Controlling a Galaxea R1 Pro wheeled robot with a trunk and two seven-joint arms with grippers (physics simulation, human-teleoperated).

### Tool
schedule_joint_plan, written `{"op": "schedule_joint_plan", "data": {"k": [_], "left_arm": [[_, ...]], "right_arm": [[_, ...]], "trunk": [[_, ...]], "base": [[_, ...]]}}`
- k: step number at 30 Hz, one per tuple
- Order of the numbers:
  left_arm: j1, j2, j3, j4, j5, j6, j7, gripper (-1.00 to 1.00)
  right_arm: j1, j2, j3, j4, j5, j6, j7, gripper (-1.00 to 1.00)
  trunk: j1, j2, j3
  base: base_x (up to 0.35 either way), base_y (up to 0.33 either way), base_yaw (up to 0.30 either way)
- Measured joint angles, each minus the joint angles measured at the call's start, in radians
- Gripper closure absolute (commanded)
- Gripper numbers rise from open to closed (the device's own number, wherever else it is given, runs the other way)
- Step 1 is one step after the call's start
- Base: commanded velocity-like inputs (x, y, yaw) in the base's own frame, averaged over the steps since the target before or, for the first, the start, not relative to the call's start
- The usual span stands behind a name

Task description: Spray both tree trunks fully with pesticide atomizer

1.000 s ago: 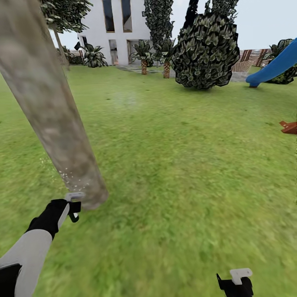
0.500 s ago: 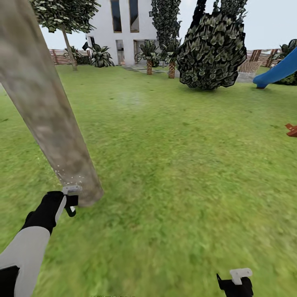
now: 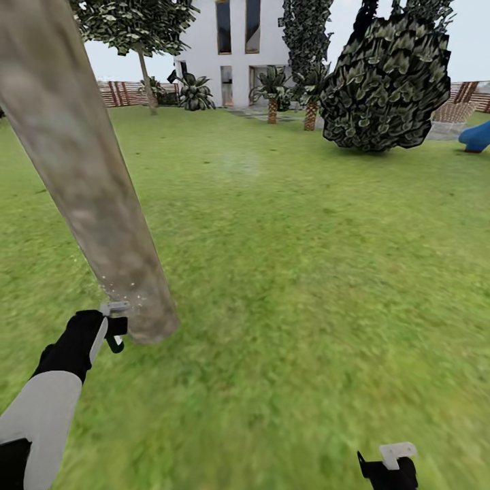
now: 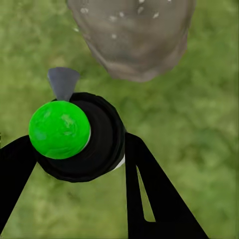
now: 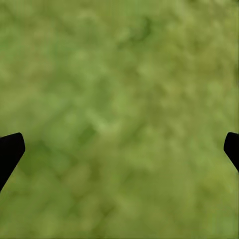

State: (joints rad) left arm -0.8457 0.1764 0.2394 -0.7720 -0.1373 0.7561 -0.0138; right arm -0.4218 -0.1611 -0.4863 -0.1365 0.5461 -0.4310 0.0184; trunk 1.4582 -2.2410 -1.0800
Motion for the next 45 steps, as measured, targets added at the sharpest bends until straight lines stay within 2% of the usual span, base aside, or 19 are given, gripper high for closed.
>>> {"op": "schedule_joint_plan", "data": {"k": [2, 5, 7, 11, 13, 16, 20, 24, 30, 45], "left_arm": [[-0.006, -0.001, -0.016, -0.035, 0.004, 0.025, 0.000, 1.00], [-0.020, -0.005, -0.047, -0.113, 0.002, 0.155, 0.000, 1.00], [-0.014, -0.005, -0.053, -0.162, 0.003, 0.181, 0.000, 1.00], [-0.011, -0.014, -0.061, -0.166, 0.005, 0.184, -0.001, 1.00], [-0.009, -0.015, -0.101, -0.161, 0.006, 0.183, 0.000, 1.00], [-0.010, -0.014, -0.110, -0.158, 0.005, 0.184, 0.000, 1.00], [-0.011, -0.013, -0.108, -0.156, 0.008, 0.189, -0.001, 1.00], [-0.012, -0.012, -0.108, -0.154, 0.010, 0.233, -0.002, 1.00], [-0.012, -0.012, -0.107, -0.153, 0.011, 0.235, -0.002, 1.00], [-0.009, -0.006, -0.094, -0.151, 0.011, 0.227, -0.002, 1.00]], "right_arm": [[0.000, 0.000, 0.000, 0.000, 0.000, 0.000, 0.000, -1.00], [0.000, 0.000, 0.000, 0.000, 0.000, 0.000, 0.000, -1.00], [0.000, 0.000, 0.000, 0.000, 0.000, 0.000, 0.000, -1.00], [0.000, -0.001, 0.000, 0.000, 0.000, 0.000, 0.000, -1.00], [0.000, -0.001, 0.000, 0.000, 0.000, 0.000, 0.000, -1.00], [0.000, -0.002, 0.000, 0.000, 0.000, 0.000, 0.000, -1.00], [0.000, -0.002, 0.000, 0.000, 0.000, 0.000, 0.000, -1.00], [0.000, -0.002, 0.000, 0.000, 0.000, 0.000, 0.000, -1.00], [0.000, -0.001, 0.000, 0.000, 0.000, 0.000, 0.000, -1.00], [0.000, 0.002, 0.001, 0.000, 0.000, 0.000, 0.000, -1.00]], "trunk": [[0.000, 0.000, 0.000], [0.000, 0.000, 0.000], [0.000, 0.000, 0.000], [0.000, 0.000, 0.000], [0.000, 0.000, 0.000], [0.000, 0.000, 0.000], [0.000, 0.000, 0.000], [0.000, 0.000, 0.000], [0.000, 0.000, 0.000], [0.000, 0.000, 0.000]], "base": [[0.005, -0.001, 0.162], [0.001, 0.000, 0.260], [0.027, -0.022, 0.115], [0.154, -0.162, 0.021], [0.190, -0.207, 0.001], [0.191, -0.209, 0.000], [0.175, -0.217, 0.000], [0.022, -0.268, 0.000], [0.000, -0.274, 0.029], [0.074, -0.274, 0.271]]}}
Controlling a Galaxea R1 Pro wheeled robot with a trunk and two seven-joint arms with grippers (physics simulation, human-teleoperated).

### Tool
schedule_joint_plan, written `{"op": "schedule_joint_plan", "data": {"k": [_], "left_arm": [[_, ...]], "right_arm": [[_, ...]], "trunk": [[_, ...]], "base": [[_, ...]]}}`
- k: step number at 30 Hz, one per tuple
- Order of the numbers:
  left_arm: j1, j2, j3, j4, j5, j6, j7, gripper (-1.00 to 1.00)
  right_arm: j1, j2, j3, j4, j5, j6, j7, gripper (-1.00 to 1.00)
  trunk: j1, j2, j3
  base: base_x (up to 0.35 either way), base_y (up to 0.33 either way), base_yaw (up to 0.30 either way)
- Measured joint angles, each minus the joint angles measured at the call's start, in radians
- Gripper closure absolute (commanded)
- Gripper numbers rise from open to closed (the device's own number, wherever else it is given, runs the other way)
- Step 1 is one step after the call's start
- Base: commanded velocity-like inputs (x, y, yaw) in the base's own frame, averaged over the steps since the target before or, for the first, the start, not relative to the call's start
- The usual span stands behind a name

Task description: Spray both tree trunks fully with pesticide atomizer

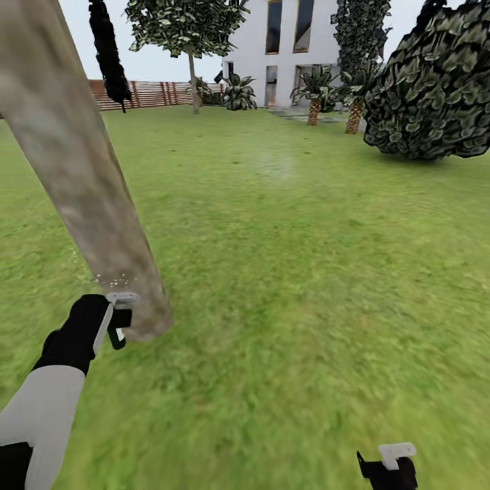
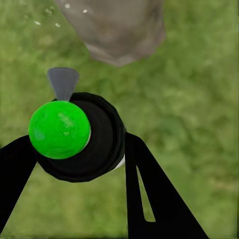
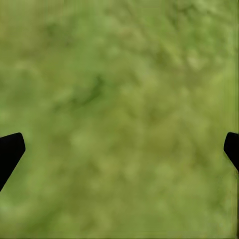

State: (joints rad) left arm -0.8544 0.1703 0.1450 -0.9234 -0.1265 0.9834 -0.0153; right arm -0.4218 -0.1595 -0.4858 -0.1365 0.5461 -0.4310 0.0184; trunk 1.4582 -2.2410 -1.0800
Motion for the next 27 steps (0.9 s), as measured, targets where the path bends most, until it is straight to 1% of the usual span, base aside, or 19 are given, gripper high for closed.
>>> {"op": "schedule_joint_plan", "data": {"k": [7, 11, 13, 14, 15, 16, 17, 19, 23, 27], "left_arm": [[0.001, 0.001, 0.001, 0.001, -0.002, -0.006, 0.002, 1.00], [0.003, 0.000, 0.001, 0.018, -0.001, -0.007, 0.002, 1.00], [0.003, 0.004, 0.005, 0.049, -0.004, -0.010, 0.002, 1.00], [0.003, 0.006, 0.017, 0.064, -0.005, -0.016, 0.002, 1.00], [0.007, 0.007, 0.039, 0.081, -0.006, -0.033, 0.002, 1.00], [0.012, 0.008, 0.059, 0.098, -0.007, -0.058, 0.003, 1.00], [0.016, 0.010, 0.078, 0.129, -0.008, -0.100, 0.004, 1.00], [0.017, 0.010, 0.082, 0.144, -0.004, -0.116, 0.006, 1.00], [0.017, 0.008, 0.084, 0.151, -0.004, -0.122, 0.010, 1.00], [0.018, 0.000, 0.085, 0.167, -0.003, -0.126, 0.012, 1.00]], "right_arm": [[0.000, 0.000, 0.000, 0.000, 0.000, 0.000, 0.002, -1.00], [0.000, 0.000, 0.000, -0.001, -0.001, 0.000, 0.002, -1.00], [0.000, 0.000, 0.000, -0.001, -0.001, 0.000, 0.002, -1.00], [0.000, 0.000, 0.000, -0.001, -0.001, 0.000, 0.002, -1.00], [0.000, 0.000, 0.000, -0.001, -0.001, 0.000, 0.002, -1.00], [0.000, 0.000, 0.000, -0.001, -0.001, 0.000, 0.002, -1.00], [0.000, 0.000, 0.000, -0.001, -0.001, 0.000, 0.002, -1.00], [0.000, 0.000, 0.000, -0.001, -0.001, 0.000, 0.002, -1.00], [0.000, 0.000, 0.000, -0.001, -0.001, 0.000, 0.002, -1.00], [0.000, -0.002, -0.001, -0.002, -0.001, 0.000, 0.001, -1.00]], "trunk": [[0.000, 0.000, 0.000], [0.000, 0.000, -0.002], [0.000, 0.000, -0.003], [0.000, 0.000, -0.004], [0.000, 0.000, -0.004], [0.000, 0.000, -0.005], [0.000, 0.000, -0.006], [0.000, 0.000, -0.007], [0.000, 0.000, -0.009], [0.000, 0.000, -0.010]], "base": [[0.122, -0.272, 0.054], [0.139, -0.271, 0.213], [0.139, -0.271, 0.244], [0.142, -0.269, 0.246], [0.150, -0.264, 0.246], [0.162, -0.253, 0.246], [0.174, -0.244, 0.246], [0.203, -0.221, 0.246], [0.230, -0.195, 0.234], [0.080, -0.248, 0.030]]}}
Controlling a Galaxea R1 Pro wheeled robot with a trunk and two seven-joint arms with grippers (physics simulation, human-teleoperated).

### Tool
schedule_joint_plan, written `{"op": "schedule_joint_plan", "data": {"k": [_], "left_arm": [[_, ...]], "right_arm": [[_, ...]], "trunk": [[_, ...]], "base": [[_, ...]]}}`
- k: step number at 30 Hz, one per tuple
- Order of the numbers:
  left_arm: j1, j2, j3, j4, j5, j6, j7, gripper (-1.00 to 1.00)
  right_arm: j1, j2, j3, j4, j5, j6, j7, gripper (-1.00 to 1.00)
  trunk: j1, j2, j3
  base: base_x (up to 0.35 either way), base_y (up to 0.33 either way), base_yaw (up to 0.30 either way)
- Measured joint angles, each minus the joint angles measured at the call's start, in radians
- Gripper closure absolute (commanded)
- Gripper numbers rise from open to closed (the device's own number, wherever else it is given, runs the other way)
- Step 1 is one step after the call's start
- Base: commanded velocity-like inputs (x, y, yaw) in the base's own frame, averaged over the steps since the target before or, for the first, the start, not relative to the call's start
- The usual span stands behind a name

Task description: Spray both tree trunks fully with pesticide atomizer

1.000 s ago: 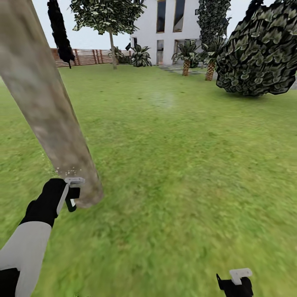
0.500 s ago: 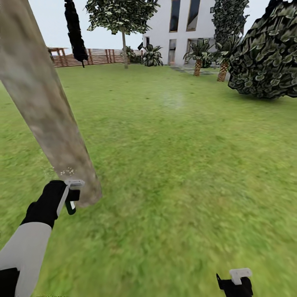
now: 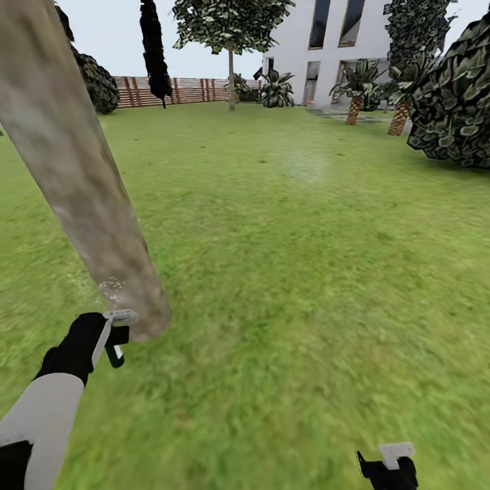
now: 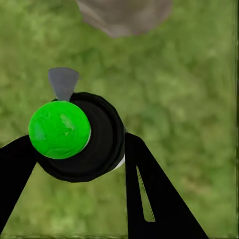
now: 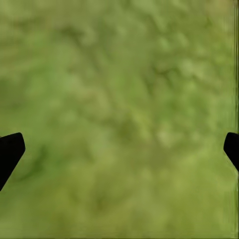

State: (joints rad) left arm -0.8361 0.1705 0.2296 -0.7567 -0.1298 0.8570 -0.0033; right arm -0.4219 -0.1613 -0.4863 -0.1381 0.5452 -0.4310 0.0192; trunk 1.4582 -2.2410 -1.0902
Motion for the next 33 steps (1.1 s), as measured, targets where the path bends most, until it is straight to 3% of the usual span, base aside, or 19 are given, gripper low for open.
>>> {"op": "schedule_joint_plan", "data": {"k": [5, 8, 11, 15, 19, 26, 33], "left_arm": [[0.001, 0.007, 0.002, 0.015, -0.005, -0.002, 0.000, 1.00], [0.002, 0.008, 0.002, 0.070, -0.002, -0.109, 0.007, 1.00], [0.002, 0.006, 0.001, 0.108, -0.003, -0.151, 0.011, 1.00], [0.002, 0.009, 0.002, 0.109, -0.007, -0.154, 0.016, 1.00], [0.002, 0.009, 0.000, 0.109, -0.002, -0.153, 0.069, 1.00], [0.002, 0.004, -0.001, 0.108, 0.001, -0.143, 0.065, 1.00], [0.000, 0.007, -0.010, 0.108, -0.001, -0.136, 0.063, 1.00]], "right_arm": [[0.000, -0.003, 0.000, -0.001, 0.000, 0.000, -0.001, -1.00], [0.000, -0.001, 0.000, -0.001, -0.001, -0.001, 0.000, -1.00], [0.000, -0.001, 0.000, -0.002, -0.001, -0.001, -0.001, -1.00], [0.000, -0.001, 0.000, -0.002, -0.001, -0.001, -0.001, -1.00], [0.000, -0.001, 0.000, -0.002, -0.001, -0.001, 0.000, -1.00], [0.000, 0.000, 0.000, -0.003, -0.001, -0.002, 0.001, -1.00], [0.000, -0.001, 0.000, -0.003, -0.001, -0.001, 0.001, -1.00]], "trunk": [[0.000, 0.000, 0.000], [0.000, 0.000, 0.000], [0.000, 0.000, -0.001], [0.000, 0.000, -0.002], [0.000, 0.000, -0.003], [0.000, 0.000, -0.005], [0.000, 0.000, -0.005]], "base": [[-0.079, -0.272, 0.001], [0.024, -0.273, 0.025], [0.155, -0.255, 0.235], [0.198, -0.228, 0.263], [0.224, -0.208, 0.265], [0.231, -0.201, 0.259], [0.234, -0.198, 0.028]]}}
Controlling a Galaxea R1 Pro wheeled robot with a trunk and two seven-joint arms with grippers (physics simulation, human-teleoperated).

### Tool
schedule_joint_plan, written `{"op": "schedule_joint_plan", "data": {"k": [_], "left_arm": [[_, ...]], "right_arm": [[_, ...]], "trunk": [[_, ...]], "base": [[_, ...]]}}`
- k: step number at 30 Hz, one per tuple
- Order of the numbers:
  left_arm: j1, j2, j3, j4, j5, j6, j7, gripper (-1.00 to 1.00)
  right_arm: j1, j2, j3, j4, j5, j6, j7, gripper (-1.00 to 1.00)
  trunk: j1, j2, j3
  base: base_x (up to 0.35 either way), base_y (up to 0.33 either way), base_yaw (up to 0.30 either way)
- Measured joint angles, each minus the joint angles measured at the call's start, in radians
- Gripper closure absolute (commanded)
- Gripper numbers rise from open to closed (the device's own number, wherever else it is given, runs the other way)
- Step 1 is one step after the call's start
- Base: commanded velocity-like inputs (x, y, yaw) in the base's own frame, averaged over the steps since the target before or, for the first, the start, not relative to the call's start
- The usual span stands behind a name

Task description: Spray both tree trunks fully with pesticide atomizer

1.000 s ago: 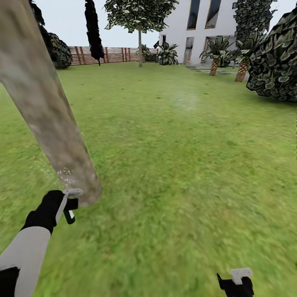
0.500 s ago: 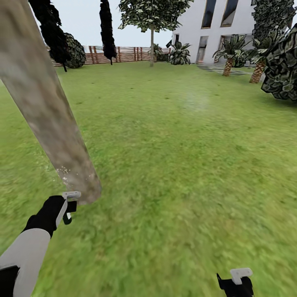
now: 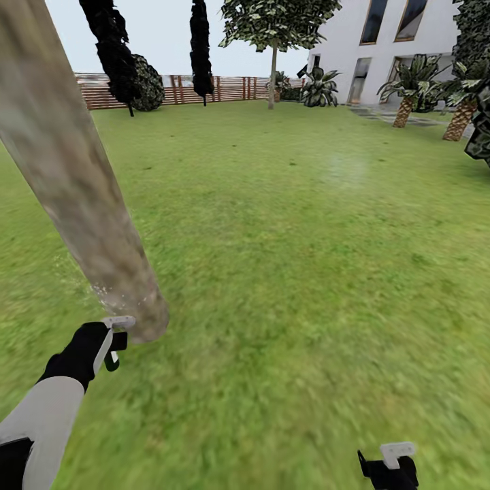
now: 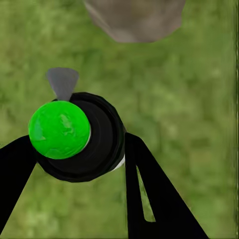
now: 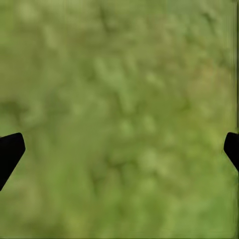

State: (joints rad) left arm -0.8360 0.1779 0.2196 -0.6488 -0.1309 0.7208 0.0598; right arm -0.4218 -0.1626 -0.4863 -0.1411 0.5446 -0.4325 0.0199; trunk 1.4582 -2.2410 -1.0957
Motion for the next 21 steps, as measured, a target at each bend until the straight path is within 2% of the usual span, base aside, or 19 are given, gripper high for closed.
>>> {"op": "schedule_joint_plan", "data": {"k": [5, 12, 17, 21], "left_arm": [[0.000, 0.001, -0.001, 0.000, -0.004, 0.000, 0.000, 1.00], [0.001, 0.003, 0.000, 0.001, -0.006, 0.000, 0.000, 1.00], [0.006, 0.004, 0.005, 0.003, -0.007, 0.000, 0.001, 1.00], [0.037, 0.005, 0.009, 0.003, -0.007, -0.002, 0.002, 1.00]], "right_arm": [[0.000, 0.000, 0.000, 0.000, 0.000, 0.000, -0.001, -1.00], [0.000, 0.000, 0.000, 0.000, 0.000, 0.000, -0.001, -1.00], [0.000, 0.000, 0.000, 0.001, 0.001, 0.000, -0.001, -1.00], [0.000, 0.000, 0.000, 0.002, 0.002, 0.000, -0.002, -1.00]], "trunk": [[0.000, 0.000, 0.000], [0.000, 0.000, 0.000], [0.000, 0.000, 0.000], [0.000, 0.000, 0.000]], "base": [[0.124, -0.232, 0.110], [0.028, -0.038, 0.253], [0.191, -0.192, 0.023], [0.223, -0.206, 0.000]]}}
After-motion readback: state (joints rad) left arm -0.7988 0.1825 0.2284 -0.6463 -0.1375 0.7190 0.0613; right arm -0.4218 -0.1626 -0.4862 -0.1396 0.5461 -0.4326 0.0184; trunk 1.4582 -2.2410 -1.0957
